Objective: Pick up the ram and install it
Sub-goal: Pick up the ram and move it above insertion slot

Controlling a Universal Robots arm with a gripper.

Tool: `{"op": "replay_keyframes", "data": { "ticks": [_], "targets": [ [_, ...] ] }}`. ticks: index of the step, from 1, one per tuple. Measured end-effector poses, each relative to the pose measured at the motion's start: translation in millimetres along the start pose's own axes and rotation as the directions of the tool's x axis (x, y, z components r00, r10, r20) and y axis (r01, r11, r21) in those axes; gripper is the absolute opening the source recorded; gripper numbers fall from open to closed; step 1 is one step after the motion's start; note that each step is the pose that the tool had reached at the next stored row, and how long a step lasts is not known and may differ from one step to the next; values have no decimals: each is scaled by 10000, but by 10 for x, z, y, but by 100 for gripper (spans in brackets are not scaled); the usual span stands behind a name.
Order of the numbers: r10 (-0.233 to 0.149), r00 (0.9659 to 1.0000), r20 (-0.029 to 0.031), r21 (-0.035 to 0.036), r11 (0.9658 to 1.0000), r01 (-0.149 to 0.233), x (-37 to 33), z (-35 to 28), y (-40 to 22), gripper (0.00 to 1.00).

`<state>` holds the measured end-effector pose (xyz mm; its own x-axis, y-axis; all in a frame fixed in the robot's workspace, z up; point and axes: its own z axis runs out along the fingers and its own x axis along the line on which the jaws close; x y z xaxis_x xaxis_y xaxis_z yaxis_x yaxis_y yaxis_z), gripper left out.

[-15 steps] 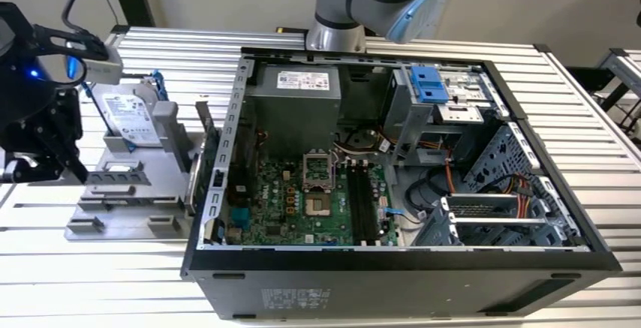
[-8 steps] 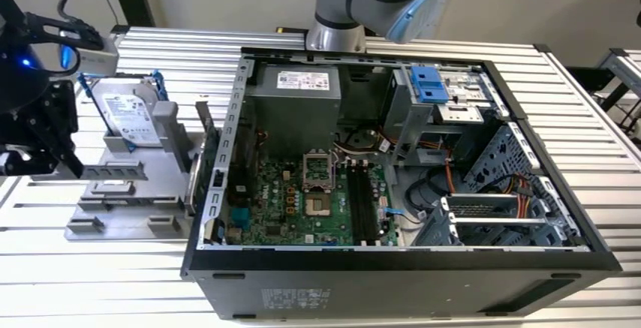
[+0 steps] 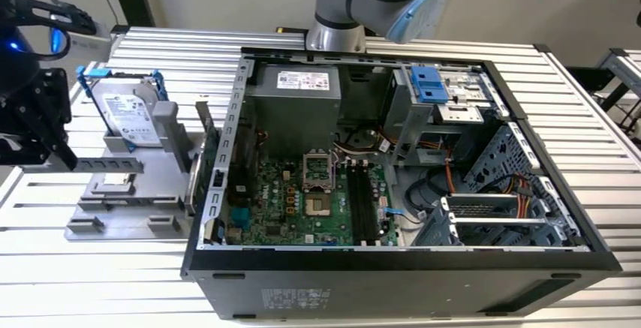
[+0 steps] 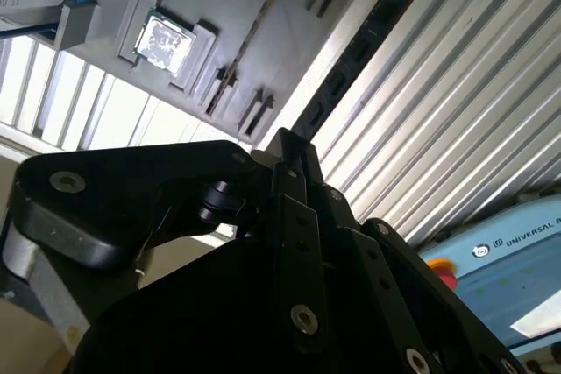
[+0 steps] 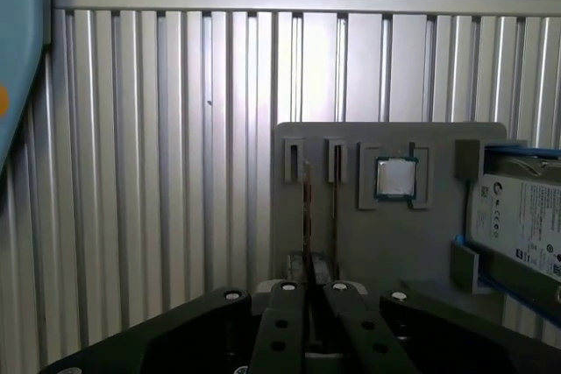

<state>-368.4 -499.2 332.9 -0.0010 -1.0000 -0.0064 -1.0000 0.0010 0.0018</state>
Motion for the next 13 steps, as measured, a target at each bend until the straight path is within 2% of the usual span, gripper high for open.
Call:
{"op": "replay_keyframes", "data": {
  "ticks": [5,7,10,13],
  "targets": [
    [0,10000,0,54,10000,0,0,-52,13,0],
    [-1,10000,5,55,10000,1,0,-70,13,0],
    [1,10000,15,55,10000,-1,-1,-128,14,0],
    [10,10000,17,57,10000,-10,-1,-215,14,0]
  ]
}}
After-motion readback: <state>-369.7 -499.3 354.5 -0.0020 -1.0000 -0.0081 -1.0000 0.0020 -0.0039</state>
